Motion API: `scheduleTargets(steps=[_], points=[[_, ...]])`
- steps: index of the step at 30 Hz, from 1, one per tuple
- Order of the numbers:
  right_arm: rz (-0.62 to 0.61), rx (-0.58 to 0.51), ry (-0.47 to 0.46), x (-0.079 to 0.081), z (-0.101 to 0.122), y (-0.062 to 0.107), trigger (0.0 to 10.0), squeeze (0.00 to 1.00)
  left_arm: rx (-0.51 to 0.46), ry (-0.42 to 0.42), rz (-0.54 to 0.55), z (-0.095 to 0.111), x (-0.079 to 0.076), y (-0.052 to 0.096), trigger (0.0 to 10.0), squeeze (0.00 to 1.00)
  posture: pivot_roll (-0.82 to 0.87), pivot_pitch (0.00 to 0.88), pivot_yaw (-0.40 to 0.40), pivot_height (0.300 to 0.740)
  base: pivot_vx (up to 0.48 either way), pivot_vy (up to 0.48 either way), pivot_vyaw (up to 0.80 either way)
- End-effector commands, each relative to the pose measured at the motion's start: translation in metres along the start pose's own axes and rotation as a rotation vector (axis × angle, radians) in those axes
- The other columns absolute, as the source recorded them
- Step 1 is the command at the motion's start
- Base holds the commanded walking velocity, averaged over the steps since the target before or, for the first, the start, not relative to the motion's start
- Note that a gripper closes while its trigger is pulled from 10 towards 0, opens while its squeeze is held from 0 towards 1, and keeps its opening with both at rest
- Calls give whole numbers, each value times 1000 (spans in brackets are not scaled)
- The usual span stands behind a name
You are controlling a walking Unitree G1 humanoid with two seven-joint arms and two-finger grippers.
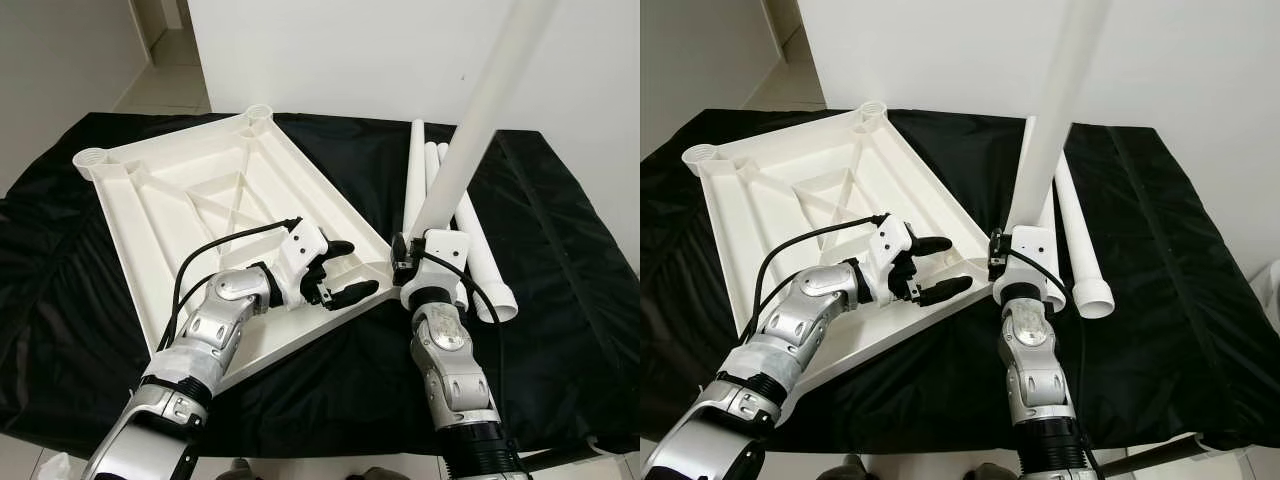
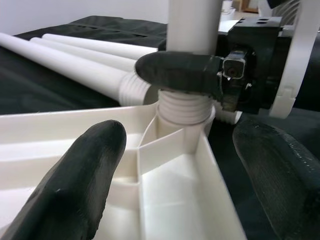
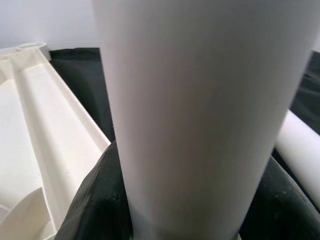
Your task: Building children table
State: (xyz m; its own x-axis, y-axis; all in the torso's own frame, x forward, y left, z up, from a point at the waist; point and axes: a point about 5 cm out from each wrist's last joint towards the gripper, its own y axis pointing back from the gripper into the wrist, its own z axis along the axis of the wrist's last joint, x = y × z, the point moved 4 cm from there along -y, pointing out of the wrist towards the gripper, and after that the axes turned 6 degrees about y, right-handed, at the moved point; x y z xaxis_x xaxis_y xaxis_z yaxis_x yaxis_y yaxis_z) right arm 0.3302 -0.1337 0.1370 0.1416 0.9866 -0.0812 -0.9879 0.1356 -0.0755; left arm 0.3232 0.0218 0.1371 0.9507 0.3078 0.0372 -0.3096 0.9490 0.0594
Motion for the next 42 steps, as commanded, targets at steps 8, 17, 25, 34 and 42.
scheduleTargets(steps=[8,17,25,34,42], points=[[-64,79,-28,-2,-15,7,10000,0,1,-14,25,3,2,-1,10000,0,-43,0,-9,740,0,0,0],[-84,62,-10,-4,-10,11,10000,949,3,-16,21,4,3,-1,10000,0,-44,0,-5,740,0,0,0],[-29,38,14,-9,-7,9,10000,0,7,-15,20,4,4,-1,10000,0,-50,0,2,740,0,0,0],[6,33,31,-12,-7,7,10000,0,7,-19,24,6,8,0,10000,0,-48,0,5,740,0,0,0],[34,22,46,-12,-5,7,10000,0,9,-24,24,7,9,0,10000,0,-52,0,12,740,0,0,0]])
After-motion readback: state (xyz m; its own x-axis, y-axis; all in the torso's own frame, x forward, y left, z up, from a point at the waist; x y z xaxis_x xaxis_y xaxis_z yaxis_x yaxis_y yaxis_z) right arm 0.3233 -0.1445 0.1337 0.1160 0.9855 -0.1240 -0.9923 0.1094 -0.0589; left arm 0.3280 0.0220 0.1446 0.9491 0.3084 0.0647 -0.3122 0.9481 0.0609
